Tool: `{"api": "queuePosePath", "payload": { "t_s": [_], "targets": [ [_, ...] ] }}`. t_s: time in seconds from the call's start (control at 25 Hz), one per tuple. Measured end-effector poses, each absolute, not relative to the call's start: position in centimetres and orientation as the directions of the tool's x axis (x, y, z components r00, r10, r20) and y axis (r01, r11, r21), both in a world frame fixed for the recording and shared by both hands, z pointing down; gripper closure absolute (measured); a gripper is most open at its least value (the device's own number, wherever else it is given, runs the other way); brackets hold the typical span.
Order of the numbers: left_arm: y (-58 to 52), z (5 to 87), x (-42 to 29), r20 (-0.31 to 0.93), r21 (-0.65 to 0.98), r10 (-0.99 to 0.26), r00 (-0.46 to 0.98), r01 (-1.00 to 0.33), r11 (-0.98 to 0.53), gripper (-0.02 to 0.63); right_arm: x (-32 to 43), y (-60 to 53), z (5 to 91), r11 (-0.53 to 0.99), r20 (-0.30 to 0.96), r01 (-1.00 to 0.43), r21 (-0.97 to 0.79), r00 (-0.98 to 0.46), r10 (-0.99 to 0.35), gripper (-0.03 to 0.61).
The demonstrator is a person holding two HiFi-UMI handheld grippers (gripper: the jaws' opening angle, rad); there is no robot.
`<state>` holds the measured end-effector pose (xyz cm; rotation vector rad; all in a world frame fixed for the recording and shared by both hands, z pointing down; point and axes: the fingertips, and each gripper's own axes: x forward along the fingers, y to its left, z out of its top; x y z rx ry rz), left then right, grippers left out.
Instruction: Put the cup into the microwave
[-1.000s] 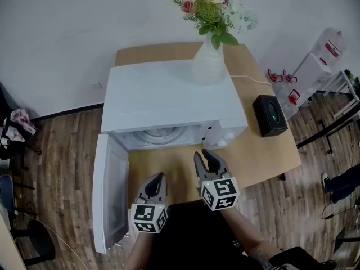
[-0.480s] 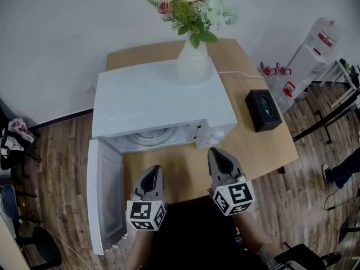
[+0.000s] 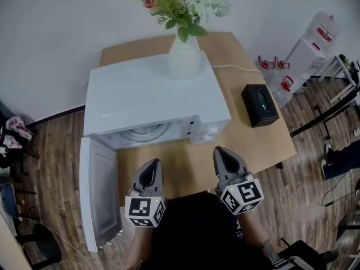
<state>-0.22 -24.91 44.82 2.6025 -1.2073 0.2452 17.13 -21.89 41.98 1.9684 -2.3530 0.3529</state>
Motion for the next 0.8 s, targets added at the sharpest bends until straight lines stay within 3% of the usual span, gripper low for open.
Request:
{"api": "queuePosePath", "payload": {
  "t_s": [0.8],
  "targets": [
    [-25.8,45.8,0.7,0.289,0.185,-0.735,0.613,-0.789,-0.586,0.609,16.3,-23.7,43.7,0.254,0.228,-0.960,-0.120,-0.275,-0.934,0.588]
  ]
}}
